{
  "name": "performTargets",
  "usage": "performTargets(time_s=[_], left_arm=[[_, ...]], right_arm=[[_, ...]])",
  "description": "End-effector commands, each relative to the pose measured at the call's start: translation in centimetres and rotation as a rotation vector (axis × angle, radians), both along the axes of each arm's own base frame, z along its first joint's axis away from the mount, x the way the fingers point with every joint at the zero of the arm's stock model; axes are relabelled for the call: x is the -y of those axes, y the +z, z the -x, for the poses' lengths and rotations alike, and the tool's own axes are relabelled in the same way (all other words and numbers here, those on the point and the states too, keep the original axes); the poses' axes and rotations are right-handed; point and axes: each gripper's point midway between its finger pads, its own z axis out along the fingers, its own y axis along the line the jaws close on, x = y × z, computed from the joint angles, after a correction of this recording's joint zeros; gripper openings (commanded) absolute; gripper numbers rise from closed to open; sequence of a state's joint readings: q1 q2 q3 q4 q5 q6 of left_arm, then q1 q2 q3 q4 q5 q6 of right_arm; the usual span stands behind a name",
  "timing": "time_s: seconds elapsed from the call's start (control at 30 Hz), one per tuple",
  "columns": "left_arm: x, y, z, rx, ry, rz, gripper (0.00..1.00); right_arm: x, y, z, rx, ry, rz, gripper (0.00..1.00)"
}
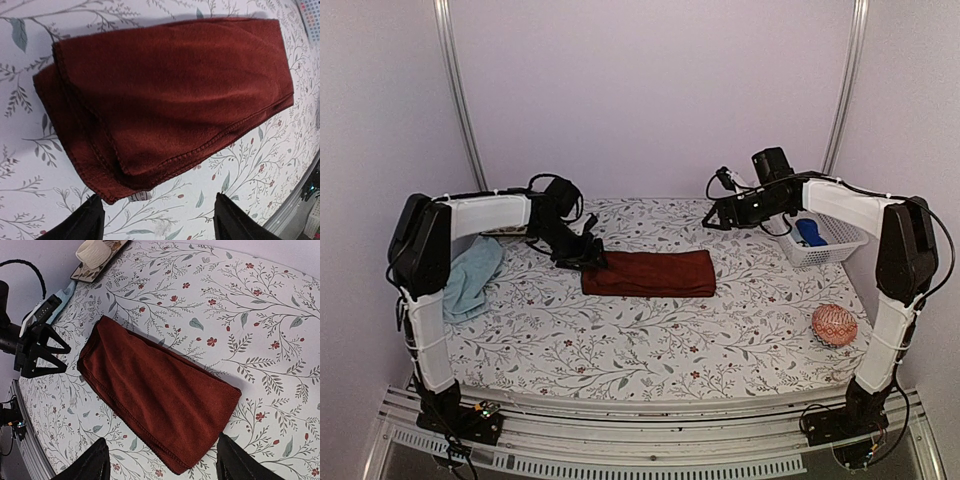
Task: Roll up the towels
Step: Adjust the towel at the center of the board.
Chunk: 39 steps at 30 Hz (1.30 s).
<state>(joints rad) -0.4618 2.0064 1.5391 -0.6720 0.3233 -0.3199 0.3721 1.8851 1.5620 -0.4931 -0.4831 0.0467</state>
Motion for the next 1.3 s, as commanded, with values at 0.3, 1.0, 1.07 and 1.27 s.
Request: performTargets(time_s=[0.3, 1.0, 1.07, 1.27], left_arm=[[-0.2, -3.7, 2.8, -0.170, 0.144, -0.050, 0.63], [-0.5, -3.2, -1.5, -0.143, 0.223, 0.009, 0.52], [-0.2, -3.0, -1.1, -0.158, 0.218, 0.027, 0.53], [0.1, -3.1, -0.7, -0.192, 0.219, 0.048, 0.53]], right_arm=[[0.6, 2.3, 0.7, 0.056, -0.031, -0.019, 0.74], [-0.7, 1.8, 0.3, 0.030, 0.001, -0.031, 0.77], [-0.7, 1.9, 0.3, 0.034, 0.001, -0.031, 0.77], [-0.8, 1.7, 0.3, 0.028, 0.006, -0.033, 0.77]])
